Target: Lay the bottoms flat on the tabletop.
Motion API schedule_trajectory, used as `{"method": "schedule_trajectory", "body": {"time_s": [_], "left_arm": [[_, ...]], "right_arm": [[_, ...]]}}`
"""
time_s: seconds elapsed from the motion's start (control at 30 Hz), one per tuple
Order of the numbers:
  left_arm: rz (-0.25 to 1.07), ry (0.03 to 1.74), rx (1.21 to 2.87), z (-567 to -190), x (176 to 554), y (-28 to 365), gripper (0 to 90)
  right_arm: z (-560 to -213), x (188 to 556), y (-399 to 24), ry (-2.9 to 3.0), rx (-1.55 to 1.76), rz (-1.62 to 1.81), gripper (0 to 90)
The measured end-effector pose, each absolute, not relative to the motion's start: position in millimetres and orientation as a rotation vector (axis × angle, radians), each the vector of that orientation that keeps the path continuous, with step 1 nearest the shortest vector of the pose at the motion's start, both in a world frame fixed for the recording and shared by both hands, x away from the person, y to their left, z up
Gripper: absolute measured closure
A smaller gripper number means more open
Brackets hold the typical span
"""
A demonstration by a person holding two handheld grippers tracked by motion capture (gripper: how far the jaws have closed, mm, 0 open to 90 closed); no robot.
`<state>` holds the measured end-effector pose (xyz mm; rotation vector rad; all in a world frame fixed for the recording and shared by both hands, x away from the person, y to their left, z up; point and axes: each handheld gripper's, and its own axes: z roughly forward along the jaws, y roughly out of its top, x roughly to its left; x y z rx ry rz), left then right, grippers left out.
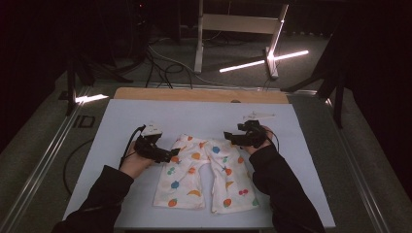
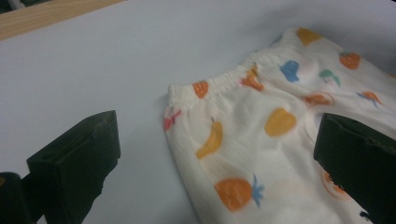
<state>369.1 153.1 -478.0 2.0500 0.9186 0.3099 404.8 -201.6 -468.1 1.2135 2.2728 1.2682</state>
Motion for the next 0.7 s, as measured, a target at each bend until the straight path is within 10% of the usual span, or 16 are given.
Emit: {"method": "schedule_trajectory", "body": {"time_s": [0.23, 0.7], "left_arm": [[0.273, 0.969, 2.102, -494, 392, 141, 5.3], [0.200, 1.083, 2.115, -520, 412, 130, 42.7]], "right_arm": [[-492, 421, -193, 2.353, 1.335, 1.153, 46.9], [-514, 412, -182, 2.457, 1.326, 0.970, 69.6]]}}
